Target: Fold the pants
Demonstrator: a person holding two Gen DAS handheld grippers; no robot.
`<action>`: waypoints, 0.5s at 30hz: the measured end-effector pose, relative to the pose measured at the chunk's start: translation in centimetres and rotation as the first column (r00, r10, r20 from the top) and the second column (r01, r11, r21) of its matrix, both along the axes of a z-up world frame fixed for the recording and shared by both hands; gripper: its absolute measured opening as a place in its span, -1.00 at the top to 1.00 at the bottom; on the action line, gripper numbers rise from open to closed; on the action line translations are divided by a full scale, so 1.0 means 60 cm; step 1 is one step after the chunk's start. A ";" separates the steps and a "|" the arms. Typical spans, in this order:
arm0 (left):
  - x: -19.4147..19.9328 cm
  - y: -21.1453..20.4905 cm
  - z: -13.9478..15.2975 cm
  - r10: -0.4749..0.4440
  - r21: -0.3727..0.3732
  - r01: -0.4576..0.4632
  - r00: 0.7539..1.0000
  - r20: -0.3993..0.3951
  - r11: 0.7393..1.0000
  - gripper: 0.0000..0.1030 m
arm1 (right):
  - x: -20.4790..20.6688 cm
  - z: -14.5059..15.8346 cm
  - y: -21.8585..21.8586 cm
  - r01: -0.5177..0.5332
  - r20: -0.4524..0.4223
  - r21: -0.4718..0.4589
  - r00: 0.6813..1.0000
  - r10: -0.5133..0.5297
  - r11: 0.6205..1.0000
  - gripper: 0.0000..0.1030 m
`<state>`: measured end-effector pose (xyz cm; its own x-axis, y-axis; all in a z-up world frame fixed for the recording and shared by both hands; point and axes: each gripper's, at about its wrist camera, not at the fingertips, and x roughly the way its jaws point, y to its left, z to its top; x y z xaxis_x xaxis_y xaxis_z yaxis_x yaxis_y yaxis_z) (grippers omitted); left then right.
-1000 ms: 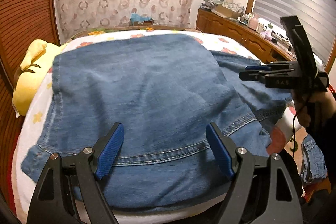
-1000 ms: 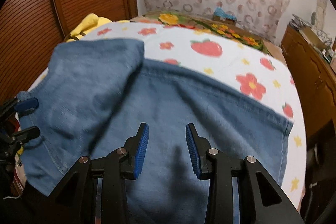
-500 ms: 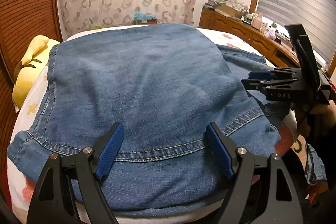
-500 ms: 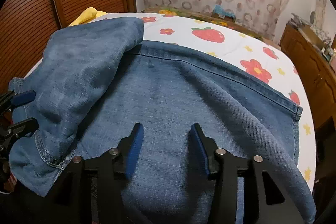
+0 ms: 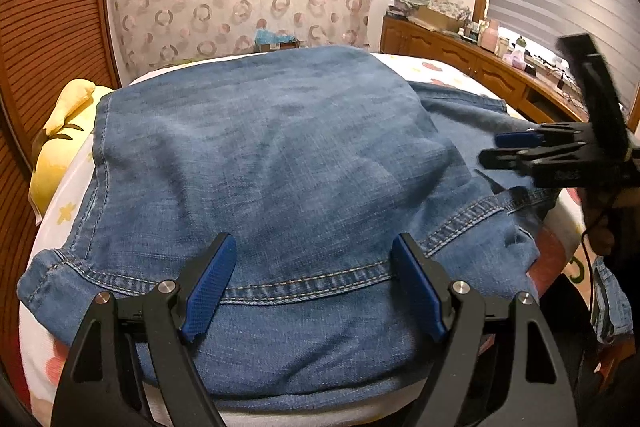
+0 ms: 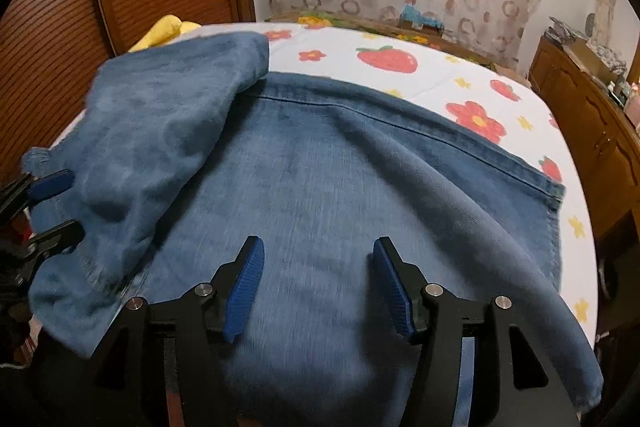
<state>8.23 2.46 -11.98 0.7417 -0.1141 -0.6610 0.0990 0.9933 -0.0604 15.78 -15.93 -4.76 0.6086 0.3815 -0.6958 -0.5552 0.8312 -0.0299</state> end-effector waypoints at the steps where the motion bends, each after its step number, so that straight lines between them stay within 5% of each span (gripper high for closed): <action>1: 0.000 -0.001 0.001 -0.001 -0.003 0.001 1.000 -0.003 1.000 -0.57 | -0.009 0.004 -0.010 0.009 0.009 0.011 1.000 -0.009 1.000 -0.15; 15: -0.005 -0.048 0.037 -0.057 -0.025 0.058 0.998 0.032 0.998 -0.57 | -0.113 0.039 -0.201 0.210 0.097 0.087 0.971 -0.218 0.974 -0.15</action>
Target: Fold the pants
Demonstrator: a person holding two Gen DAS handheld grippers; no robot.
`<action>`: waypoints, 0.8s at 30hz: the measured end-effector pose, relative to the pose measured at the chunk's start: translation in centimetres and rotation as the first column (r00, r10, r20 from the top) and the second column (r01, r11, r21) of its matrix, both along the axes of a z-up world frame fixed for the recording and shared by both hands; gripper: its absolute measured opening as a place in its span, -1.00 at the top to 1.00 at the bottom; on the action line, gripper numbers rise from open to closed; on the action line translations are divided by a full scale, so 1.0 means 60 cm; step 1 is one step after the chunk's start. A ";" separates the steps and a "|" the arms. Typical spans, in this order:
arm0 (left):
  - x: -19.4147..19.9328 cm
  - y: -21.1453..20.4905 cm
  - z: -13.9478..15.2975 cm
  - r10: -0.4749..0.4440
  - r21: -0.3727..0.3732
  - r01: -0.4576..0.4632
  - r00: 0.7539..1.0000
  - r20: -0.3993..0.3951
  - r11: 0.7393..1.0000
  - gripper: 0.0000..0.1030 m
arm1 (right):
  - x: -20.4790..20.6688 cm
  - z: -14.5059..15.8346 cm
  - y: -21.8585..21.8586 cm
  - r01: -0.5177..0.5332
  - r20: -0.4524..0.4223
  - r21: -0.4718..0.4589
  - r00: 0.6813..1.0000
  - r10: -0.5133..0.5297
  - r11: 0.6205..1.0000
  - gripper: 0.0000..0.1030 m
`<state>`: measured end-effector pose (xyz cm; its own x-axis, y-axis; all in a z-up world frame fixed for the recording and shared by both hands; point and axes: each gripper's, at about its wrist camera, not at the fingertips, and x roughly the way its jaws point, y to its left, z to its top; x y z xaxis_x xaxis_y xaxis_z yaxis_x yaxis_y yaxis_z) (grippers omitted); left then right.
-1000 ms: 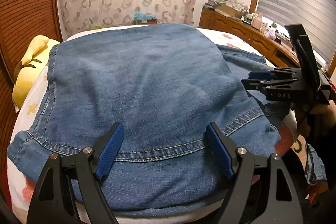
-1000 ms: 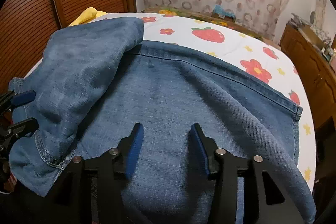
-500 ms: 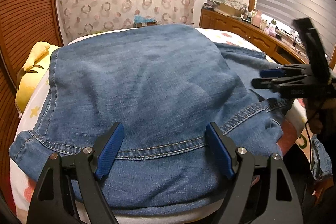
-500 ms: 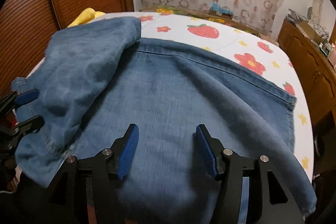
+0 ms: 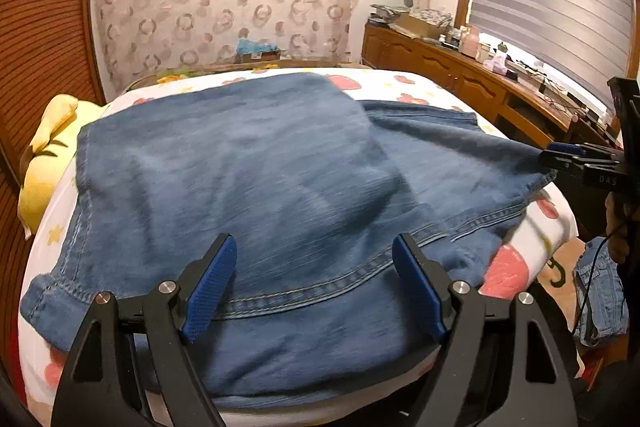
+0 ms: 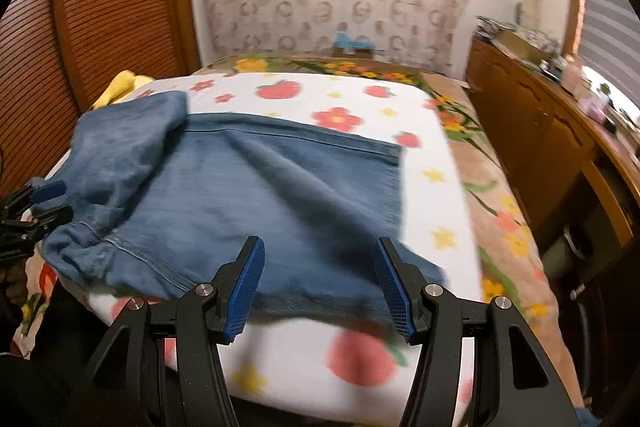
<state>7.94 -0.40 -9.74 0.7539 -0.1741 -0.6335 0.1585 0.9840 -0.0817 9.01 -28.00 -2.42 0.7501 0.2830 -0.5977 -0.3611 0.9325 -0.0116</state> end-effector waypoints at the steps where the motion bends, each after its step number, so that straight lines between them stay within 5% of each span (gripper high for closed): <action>1: 0.001 -0.004 0.001 -0.004 0.001 0.004 1.000 0.001 1.000 -0.57 | -0.002 -0.001 -0.009 0.013 -0.001 0.005 1.000 -0.013 1.000 -0.15; 9: 0.015 -0.026 0.002 -0.027 0.014 0.027 1.000 -0.013 1.000 -0.57 | -0.012 -0.024 -0.068 0.090 -0.033 0.049 0.996 -0.088 0.995 -0.15; 24: 0.013 -0.035 0.002 -0.032 0.029 0.033 0.999 -0.019 0.999 -0.57 | 0.047 -0.052 -0.054 0.091 -0.113 0.107 0.990 -0.079 0.990 -0.05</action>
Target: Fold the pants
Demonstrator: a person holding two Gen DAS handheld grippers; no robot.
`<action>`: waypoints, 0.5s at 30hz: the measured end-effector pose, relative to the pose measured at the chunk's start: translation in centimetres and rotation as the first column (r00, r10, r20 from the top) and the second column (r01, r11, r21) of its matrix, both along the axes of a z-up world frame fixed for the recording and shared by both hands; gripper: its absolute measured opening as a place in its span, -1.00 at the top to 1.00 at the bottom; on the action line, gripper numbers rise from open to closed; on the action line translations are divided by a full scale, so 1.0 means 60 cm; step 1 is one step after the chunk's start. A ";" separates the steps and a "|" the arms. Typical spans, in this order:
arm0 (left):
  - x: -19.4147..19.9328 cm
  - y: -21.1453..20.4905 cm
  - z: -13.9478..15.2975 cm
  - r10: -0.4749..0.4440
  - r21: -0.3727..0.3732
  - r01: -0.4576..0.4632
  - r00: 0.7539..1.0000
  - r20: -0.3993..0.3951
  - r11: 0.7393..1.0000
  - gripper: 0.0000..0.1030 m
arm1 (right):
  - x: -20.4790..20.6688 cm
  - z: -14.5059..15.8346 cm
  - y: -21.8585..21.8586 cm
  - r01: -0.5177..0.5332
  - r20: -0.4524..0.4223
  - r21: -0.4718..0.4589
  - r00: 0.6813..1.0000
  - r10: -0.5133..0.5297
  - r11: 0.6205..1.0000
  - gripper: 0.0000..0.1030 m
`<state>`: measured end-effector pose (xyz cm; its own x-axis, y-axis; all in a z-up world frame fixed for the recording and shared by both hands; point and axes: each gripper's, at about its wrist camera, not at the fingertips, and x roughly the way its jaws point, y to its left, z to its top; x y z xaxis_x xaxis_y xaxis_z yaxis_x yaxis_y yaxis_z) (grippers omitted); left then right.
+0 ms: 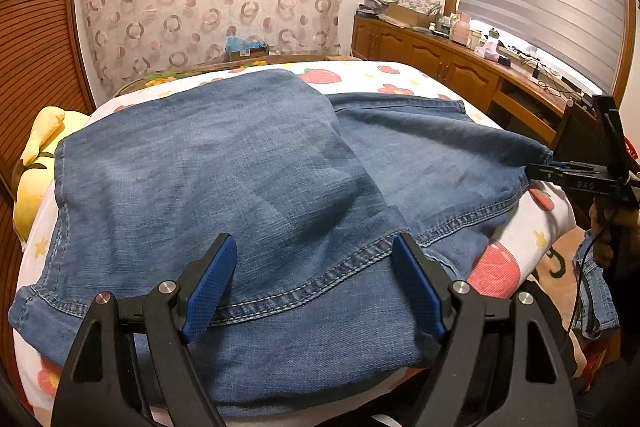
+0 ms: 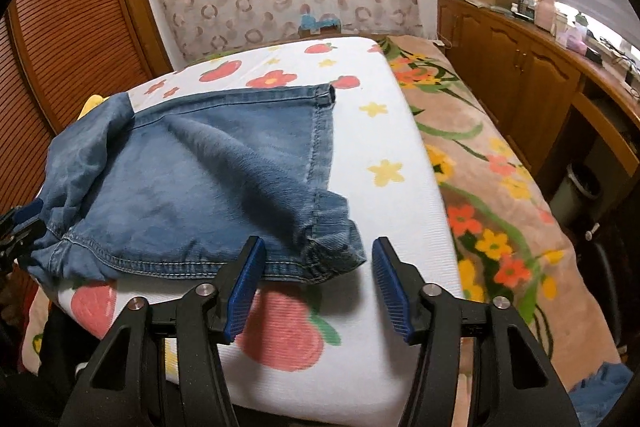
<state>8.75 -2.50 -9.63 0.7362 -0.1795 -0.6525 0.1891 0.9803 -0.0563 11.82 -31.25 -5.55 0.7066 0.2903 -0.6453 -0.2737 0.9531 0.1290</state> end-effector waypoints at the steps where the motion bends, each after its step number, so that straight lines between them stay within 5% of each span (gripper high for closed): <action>1: 0.001 0.000 0.000 0.000 0.001 0.000 1.000 -0.001 1.000 -0.57 | 0.001 -0.002 0.001 -0.003 -0.002 -0.001 1.000 0.003 1.000 0.00; 3: 0.001 0.000 0.001 0.000 0.002 0.000 1.000 -0.001 1.000 -0.57 | 0.002 -0.004 0.003 -0.005 -0.001 -0.002 1.000 0.005 1.000 0.11; 5: 0.001 0.000 0.001 0.004 0.001 -0.004 1.000 -0.001 1.000 -0.57 | 0.001 -0.003 0.004 -0.012 0.003 0.000 1.000 0.012 1.000 0.58; 6: 0.002 0.001 0.002 0.006 0.000 -0.006 1.000 0.000 1.000 -0.57 | 0.002 -0.004 0.005 -0.027 -0.003 0.013 1.000 0.027 1.000 0.67; 15: -0.010 0.017 0.009 0.023 -0.009 -0.022 1.000 0.019 1.000 -0.57 | -0.010 0.042 0.002 -0.056 0.080 0.046 0.995 0.053 0.997 0.69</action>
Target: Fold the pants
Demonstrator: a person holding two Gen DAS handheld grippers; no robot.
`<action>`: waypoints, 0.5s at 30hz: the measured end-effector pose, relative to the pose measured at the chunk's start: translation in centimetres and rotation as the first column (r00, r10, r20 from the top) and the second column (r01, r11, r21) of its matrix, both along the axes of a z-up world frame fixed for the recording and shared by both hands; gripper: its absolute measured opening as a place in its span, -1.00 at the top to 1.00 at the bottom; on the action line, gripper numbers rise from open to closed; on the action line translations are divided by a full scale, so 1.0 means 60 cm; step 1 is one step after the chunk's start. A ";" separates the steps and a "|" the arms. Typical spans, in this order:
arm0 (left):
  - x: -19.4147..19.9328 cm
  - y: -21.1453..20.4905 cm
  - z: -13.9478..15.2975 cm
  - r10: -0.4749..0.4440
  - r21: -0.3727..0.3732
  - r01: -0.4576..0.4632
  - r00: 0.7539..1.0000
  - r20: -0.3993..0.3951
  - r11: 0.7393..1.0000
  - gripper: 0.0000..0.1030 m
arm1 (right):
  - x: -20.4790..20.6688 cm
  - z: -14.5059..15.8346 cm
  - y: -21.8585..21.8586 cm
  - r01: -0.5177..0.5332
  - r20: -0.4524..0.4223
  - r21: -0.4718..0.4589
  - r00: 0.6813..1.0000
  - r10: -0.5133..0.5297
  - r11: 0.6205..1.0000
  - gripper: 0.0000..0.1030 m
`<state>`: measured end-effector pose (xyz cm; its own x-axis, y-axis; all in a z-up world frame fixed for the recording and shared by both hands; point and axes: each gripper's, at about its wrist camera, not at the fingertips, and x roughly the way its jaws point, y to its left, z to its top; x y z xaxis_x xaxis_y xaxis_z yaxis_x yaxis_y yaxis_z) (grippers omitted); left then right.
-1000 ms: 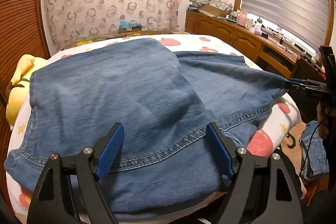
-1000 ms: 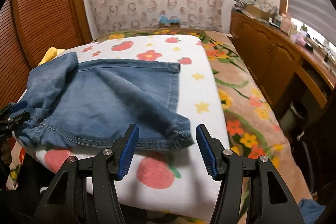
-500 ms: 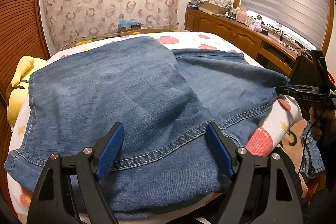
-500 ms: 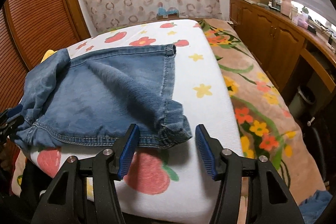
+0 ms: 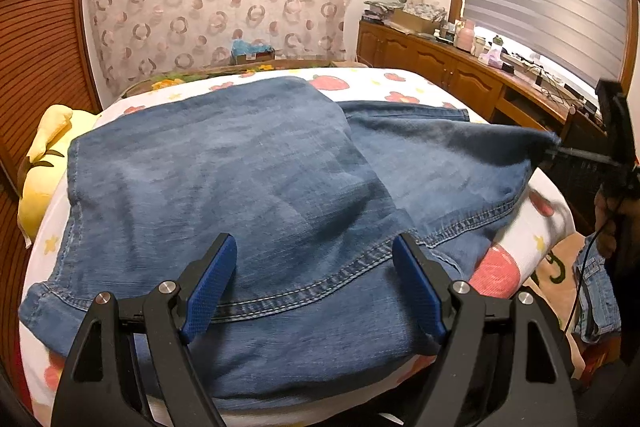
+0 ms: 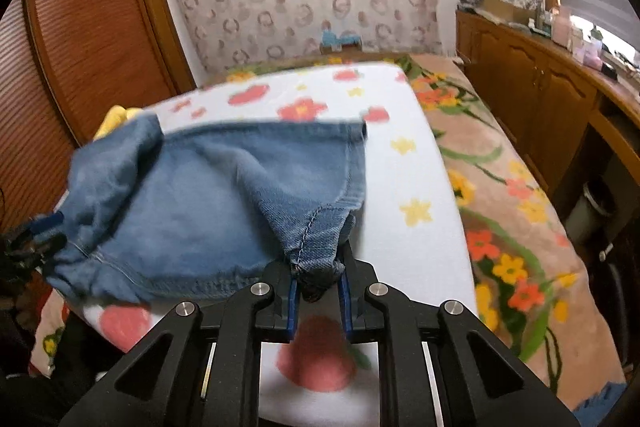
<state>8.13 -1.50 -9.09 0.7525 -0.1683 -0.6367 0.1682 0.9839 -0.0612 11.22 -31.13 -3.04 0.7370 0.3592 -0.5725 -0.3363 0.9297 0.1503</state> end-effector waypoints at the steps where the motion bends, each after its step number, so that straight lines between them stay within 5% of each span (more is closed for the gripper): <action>1: -0.001 0.003 0.003 0.003 -0.003 -0.003 1.000 0.004 1.000 -0.57 | -0.002 0.012 0.002 -0.007 0.018 0.003 1.000 0.007 1.000 0.69; 15: -0.035 0.059 0.042 0.073 -0.022 -0.071 0.995 0.068 0.997 -0.57 | -0.036 0.186 0.148 -0.224 0.267 -0.039 0.937 0.226 0.974 0.70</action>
<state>6.01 2.02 -6.54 0.8048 -0.1241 -0.5804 0.1015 0.9923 -0.0715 9.06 -22.23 8.11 0.7638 0.5303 -0.3680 -0.5640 0.8255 0.0189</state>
